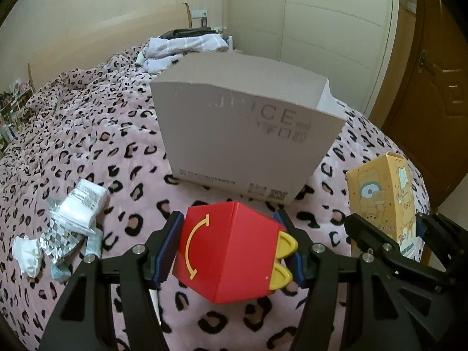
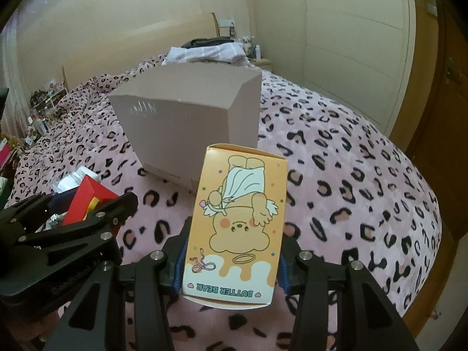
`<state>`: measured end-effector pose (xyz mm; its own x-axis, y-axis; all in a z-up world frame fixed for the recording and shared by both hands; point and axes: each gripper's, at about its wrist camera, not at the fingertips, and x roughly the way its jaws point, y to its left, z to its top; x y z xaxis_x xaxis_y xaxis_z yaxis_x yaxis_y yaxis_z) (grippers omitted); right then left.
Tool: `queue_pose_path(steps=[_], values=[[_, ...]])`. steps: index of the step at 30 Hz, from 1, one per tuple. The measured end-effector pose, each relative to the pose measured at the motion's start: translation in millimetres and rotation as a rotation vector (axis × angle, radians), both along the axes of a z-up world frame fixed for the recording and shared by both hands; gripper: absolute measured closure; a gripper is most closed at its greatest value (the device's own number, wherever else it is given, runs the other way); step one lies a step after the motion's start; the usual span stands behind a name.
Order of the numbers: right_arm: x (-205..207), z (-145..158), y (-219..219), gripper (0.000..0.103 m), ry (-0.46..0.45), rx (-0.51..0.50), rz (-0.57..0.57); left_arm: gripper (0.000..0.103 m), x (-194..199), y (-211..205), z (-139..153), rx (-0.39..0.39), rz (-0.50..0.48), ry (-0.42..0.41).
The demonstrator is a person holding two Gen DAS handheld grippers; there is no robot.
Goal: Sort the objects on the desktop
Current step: 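Lift and carry the red cube box and yellow cartoon box toward the white JINCE box, then lower both boxes into the white JINCE box and open both tools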
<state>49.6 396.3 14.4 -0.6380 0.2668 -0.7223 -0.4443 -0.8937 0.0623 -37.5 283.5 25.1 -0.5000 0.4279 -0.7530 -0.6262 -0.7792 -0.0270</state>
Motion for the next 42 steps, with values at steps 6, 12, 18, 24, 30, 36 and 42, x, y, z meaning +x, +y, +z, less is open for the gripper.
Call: queue_pose_path(steps=[6,12,18,24,30,36,42], values=[[-8.9,18.8,1.7,0.055,0.03,0.012,0.012,0.039,-9.8,-0.5,16.3,0.02,0.004,0.007],[-22.2,34.3,5.9,0.055,0.053,-0.007,0.038,0.039,-25.4,-0.1,36.9,0.057,0.004,-0.002],[-36.4,55.6,9.4,0.055,0.077,-0.003,0.061,0.039,-42.7,4.3,59.5,0.094,-0.004,-0.017],[-50.4,74.8,15.5,0.055,0.093,0.011,0.074,0.039,-62.9,11.6,77.0,0.109,0.001,-0.027],[-66.9,84.0,24.4,0.055,0.092,0.019,0.08,0.039,-86.2,23.3,93.6,0.122,0.01,-0.032],[-84.1,87.7,30.6,0.055,0.079,0.034,0.082,0.039,-106.6,40.2,104.8,0.128,0.005,-0.032],[-103.4,87.3,38.7,0.055,0.064,0.039,0.079,0.039,-128.4,54.6,106.0,0.128,0.001,-0.053]])
